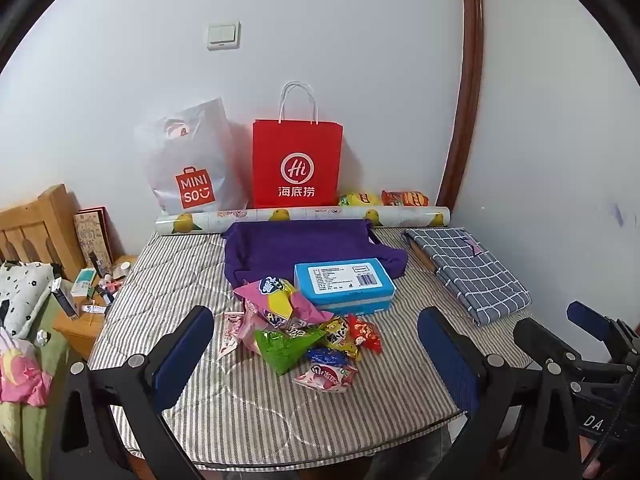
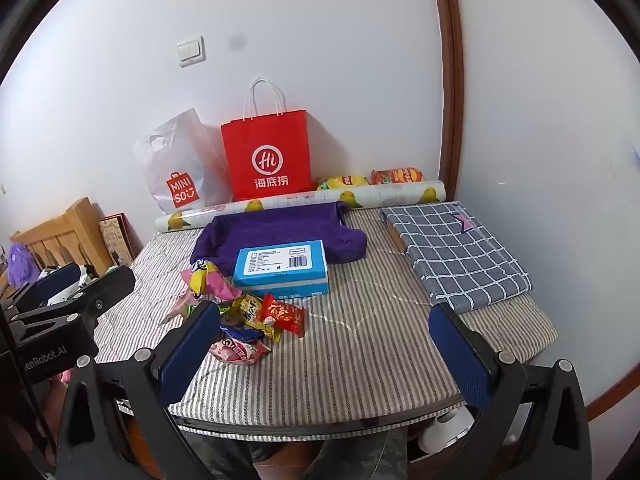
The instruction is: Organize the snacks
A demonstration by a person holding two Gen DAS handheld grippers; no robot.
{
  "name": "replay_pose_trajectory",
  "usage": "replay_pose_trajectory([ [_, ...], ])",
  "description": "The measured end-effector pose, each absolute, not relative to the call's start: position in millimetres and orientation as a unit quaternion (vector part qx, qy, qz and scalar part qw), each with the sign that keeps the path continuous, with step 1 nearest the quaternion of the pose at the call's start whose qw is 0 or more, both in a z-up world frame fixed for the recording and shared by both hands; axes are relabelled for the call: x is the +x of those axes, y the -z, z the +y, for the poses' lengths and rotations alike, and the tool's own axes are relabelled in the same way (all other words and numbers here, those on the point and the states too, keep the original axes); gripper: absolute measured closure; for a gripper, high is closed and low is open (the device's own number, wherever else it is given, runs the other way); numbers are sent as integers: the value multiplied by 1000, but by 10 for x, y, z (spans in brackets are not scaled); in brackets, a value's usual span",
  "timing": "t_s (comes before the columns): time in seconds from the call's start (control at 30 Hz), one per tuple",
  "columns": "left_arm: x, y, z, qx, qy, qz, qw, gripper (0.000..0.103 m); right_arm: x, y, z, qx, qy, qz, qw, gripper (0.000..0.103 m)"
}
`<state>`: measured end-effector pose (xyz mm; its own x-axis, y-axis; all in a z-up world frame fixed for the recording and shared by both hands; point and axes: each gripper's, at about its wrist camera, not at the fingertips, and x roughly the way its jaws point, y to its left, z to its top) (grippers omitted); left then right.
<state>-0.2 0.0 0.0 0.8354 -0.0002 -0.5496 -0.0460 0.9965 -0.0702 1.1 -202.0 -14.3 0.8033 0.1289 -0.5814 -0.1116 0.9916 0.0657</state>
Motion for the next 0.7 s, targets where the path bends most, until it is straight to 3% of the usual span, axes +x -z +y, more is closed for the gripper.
replay_pose_trajectory([
  [0.7,-20,30,20,-48,-19,285,957,0,-41,130,-1994,18,-65,302,951,1],
])
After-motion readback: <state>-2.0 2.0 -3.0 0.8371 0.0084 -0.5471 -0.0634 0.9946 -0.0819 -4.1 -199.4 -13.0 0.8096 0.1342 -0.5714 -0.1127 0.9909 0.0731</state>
